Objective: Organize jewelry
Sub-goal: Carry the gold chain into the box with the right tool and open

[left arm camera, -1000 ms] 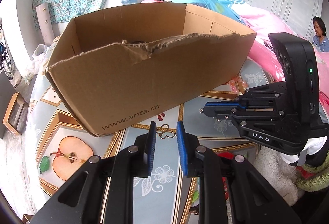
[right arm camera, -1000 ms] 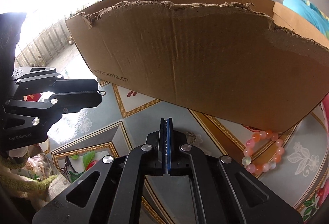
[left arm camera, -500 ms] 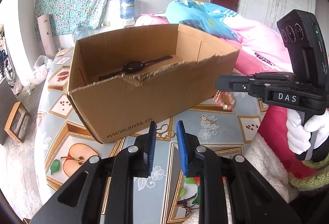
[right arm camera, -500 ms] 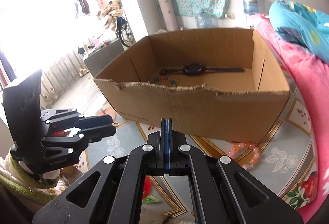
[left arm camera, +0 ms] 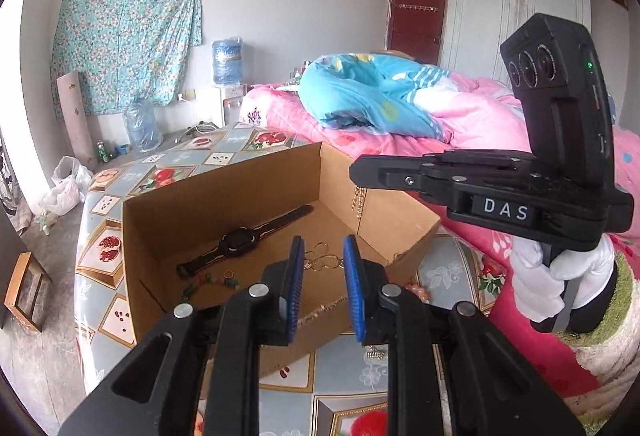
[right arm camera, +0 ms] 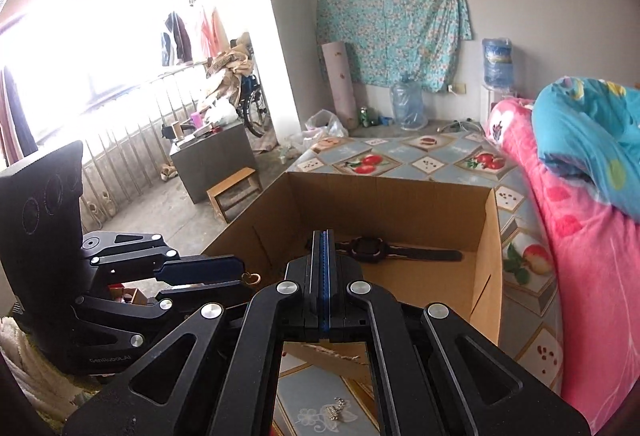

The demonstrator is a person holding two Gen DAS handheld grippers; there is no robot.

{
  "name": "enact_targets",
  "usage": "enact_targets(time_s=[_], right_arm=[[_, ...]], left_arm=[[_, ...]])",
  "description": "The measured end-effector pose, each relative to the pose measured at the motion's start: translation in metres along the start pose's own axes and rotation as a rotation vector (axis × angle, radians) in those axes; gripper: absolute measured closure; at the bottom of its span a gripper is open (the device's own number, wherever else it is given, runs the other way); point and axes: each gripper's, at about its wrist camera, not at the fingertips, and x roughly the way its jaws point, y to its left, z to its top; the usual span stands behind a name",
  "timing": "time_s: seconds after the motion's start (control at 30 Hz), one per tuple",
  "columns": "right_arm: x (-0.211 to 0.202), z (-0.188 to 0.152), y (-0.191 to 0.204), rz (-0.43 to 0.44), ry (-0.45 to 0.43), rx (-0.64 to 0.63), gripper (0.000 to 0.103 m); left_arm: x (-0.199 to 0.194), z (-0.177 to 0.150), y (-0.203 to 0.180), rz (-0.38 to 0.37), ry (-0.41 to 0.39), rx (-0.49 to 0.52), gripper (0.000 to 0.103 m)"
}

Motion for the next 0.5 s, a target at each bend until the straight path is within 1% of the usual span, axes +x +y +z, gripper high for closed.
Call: enact_targets(time_s=[0.07,0.2,0.27,0.33,0.4,0.47,0.5], right_arm=[[0.017,0.004,-0.013,-0.012,0.036,0.009,0.103],[0.051,0.007,-0.039,-0.029,0.121,0.054,0.103],[0.064,0.009,-0.048,-0.042,0.167,0.079,0.103],[0.072,0.008,-0.056,-0.042,0.2,0.116,0.101],[0.076,0.008,-0.063,-0.043,0.211,0.136,0.1],[0.075,0.008,-0.067,-0.039,0.209,0.143,0.099],[0.074,0.008,-0.069,-0.038,0.206,0.147,0.099]], left_arm=[[0.026,0.009,0.005,0.018,0.055,-0.001,0.084],[0.071,0.017,0.013,0.022,0.122,-0.002,0.084],[0.09,0.019,0.018,0.035,0.157,-0.011,0.084],[0.104,0.02,0.023,0.047,0.191,-0.027,0.084],[0.114,0.019,0.025,0.05,0.215,-0.041,0.083],[0.118,0.017,0.025,0.051,0.225,-0.053,0.068],[0.119,0.016,0.025,0.056,0.222,-0.056,0.067]])
